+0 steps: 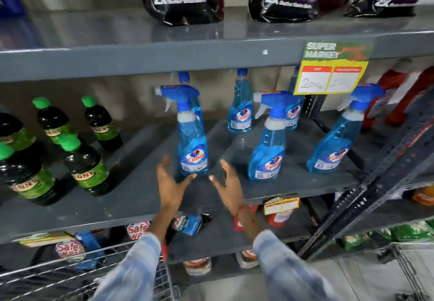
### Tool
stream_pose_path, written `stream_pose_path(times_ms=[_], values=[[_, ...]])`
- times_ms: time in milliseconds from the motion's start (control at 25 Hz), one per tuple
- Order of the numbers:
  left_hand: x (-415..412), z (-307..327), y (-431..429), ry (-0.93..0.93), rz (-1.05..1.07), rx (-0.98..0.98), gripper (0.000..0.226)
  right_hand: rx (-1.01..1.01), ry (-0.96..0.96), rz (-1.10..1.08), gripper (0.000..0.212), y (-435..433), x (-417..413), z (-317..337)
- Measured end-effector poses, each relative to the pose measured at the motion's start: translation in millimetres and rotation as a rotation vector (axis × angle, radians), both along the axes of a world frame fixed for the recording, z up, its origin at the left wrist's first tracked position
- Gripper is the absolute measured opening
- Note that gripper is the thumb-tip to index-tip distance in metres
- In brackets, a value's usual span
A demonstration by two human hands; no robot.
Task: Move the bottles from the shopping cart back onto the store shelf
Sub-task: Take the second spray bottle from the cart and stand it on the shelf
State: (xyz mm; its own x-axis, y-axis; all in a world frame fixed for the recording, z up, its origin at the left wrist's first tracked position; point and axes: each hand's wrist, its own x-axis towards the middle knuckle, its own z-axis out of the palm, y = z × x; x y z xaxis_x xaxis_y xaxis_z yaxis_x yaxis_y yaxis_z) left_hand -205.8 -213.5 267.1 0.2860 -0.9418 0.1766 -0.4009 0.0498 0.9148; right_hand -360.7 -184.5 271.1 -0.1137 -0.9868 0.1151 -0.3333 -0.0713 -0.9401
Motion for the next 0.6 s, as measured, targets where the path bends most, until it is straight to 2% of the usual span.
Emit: stream_pose_path(times_ms=[80, 120, 240, 440, 600], values=[[14.0, 8.8, -21.0, -0.023, -0.248, 0.142, 0.076, 0.116, 0.044, 0.127, 0.056, -28.5, 5.5, 4.9], [18.4, 10.3, -27.9, -0.039, -0.3, 0.162, 0.066, 0.149, 0.036, 0.175, 0.055, -38.3, 5.7, 5.0], [24.5, 8.6, -27.1, -0.059, -0.302, 0.135, 0.049, 0.18, 0.048, 0.22, 0.05, -46.6, 1.5, -5.1], [22.7, -4.1, 4.8, -0.058, -0.336, 0.109, 0.049, 0.106, 0.192, 0.184, 0.05, -25.1, -13.4, -25.6], [23.5, -3.7, 10.6, -0.068, -0.337, 0.108, 0.055, 0.108, 0.206, 0.179, 0.057, -20.8, -11.6, -23.8]])
